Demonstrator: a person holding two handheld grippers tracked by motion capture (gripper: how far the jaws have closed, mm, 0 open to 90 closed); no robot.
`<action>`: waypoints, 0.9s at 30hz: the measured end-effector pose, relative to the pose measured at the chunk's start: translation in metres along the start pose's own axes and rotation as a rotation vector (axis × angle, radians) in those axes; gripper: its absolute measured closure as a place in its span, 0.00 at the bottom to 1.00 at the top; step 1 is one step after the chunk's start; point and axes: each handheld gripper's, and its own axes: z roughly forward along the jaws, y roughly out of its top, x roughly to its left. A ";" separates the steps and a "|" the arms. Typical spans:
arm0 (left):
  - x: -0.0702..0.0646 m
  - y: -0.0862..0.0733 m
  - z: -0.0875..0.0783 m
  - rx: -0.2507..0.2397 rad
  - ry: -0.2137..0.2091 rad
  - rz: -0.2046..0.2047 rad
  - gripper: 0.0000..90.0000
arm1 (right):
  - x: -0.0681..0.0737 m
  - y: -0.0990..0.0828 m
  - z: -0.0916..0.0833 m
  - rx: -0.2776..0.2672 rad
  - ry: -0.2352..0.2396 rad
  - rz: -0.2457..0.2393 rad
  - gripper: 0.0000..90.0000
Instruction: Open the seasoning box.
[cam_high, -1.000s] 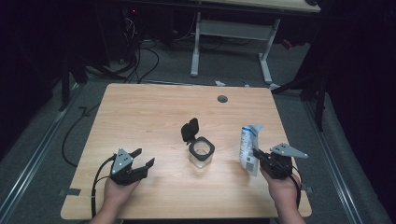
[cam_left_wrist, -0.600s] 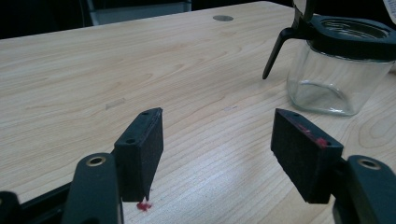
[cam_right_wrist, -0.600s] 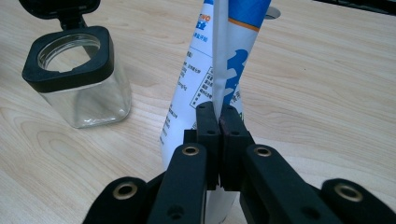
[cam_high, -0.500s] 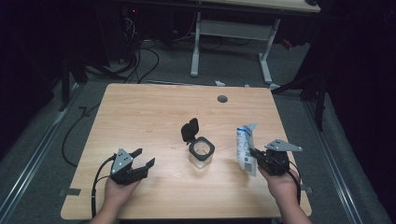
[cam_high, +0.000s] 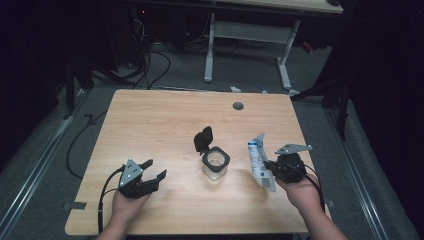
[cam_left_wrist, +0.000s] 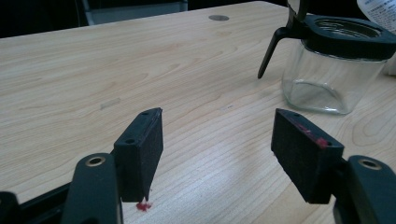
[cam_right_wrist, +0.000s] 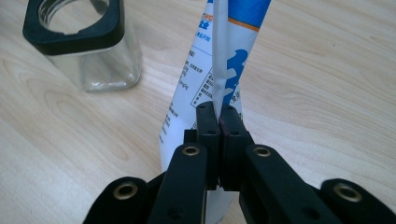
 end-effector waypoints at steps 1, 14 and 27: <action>0.000 0.000 0.000 0.000 0.000 0.000 0.38 | 0.000 0.000 0.000 0.000 0.000 0.000 1.00; -0.001 0.000 0.000 -0.001 -0.012 0.005 0.38 | 0.000 0.016 -0.004 0.146 0.039 -0.022 1.00; -0.003 0.000 0.002 0.007 -0.025 0.014 0.38 | 0.003 0.021 -0.003 0.271 0.032 -0.052 1.00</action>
